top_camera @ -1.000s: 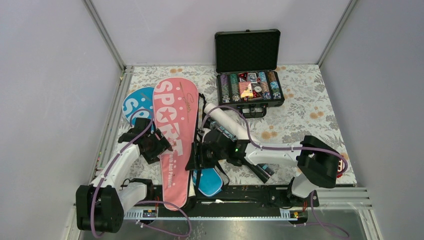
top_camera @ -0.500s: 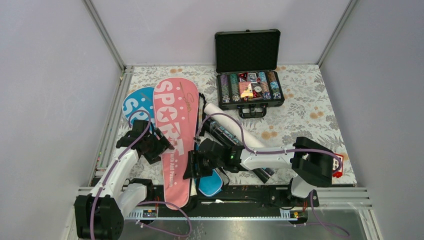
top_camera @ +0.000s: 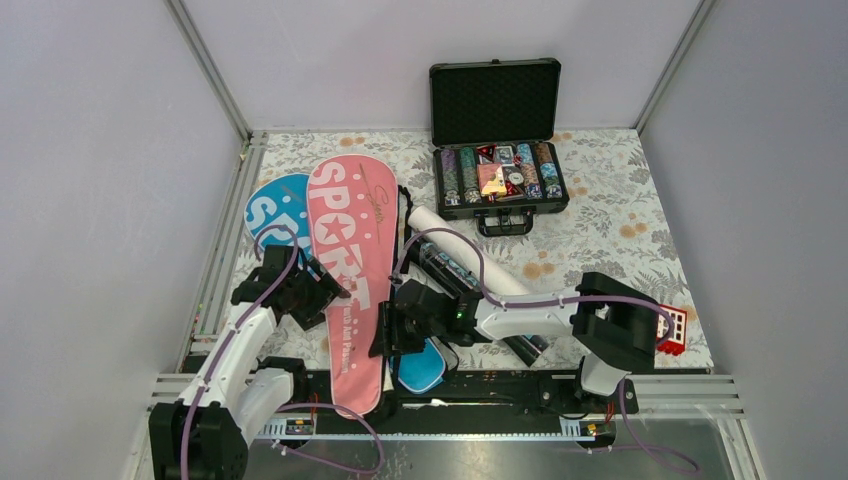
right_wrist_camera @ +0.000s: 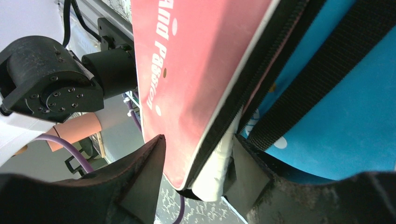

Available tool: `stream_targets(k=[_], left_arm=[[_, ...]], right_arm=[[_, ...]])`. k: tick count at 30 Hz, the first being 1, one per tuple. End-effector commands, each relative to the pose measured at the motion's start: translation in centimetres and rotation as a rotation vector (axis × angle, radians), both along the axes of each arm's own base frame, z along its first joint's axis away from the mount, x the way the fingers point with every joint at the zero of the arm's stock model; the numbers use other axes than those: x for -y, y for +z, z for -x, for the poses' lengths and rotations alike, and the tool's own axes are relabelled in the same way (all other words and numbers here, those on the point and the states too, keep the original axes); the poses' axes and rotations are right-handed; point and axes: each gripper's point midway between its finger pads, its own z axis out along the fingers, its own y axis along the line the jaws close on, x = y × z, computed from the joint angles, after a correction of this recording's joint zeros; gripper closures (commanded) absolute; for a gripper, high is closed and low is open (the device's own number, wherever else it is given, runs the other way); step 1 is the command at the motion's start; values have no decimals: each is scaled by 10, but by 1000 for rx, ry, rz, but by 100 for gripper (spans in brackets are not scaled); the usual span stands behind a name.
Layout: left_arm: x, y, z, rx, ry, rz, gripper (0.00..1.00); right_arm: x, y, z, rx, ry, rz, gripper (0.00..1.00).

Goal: Pack up the badminton gear
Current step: Place the racket in the racket bag.

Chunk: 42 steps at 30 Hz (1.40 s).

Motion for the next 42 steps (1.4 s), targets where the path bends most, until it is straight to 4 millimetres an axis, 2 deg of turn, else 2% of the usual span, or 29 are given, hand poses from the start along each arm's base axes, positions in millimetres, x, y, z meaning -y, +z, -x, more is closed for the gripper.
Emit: stream_targets(k=[1, 6, 9, 13, 16, 20, 24, 25, 27, 28, 35, 42], left_arm=[[15, 13, -9, 59, 18, 107, 28], [16, 11, -7, 59, 36, 122, 29], [17, 11, -6, 60, 45, 127, 29], [8, 18, -11, 89, 64, 81, 29], [-8, 30, -19, 127, 83, -12, 29], [-28, 53, -32, 189, 108, -129, 28], [-39, 67, -38, 213, 98, -201, 23], [-38, 68, -39, 209, 80, -208, 19], [-38, 67, -38, 186, 36, -224, 3], [-37, 65, -38, 178, 7, -228, 2], [-33, 64, -39, 169, -62, -230, 1], [-32, 66, -42, 193, -79, -229, 1]], right_arm=[[-36, 31, -7, 20, -20, -167, 46], [-48, 33, -13, 38, -39, -246, 56], [-43, 29, -14, 47, -49, -238, 57], [-13, 15, -19, 91, -70, -75, 41], [7, 20, -27, 153, -88, -20, 34], [29, 20, -60, 271, -154, 46, 30], [45, 7, -102, 301, -229, 94, 30], [44, 7, -111, 298, -241, 84, 30], [46, 8, -130, 317, -276, 82, 30], [44, 11, -139, 333, -291, 78, 30], [27, 14, -189, 362, -350, 87, 30], [10, 10, -208, 341, -373, 88, 33]])
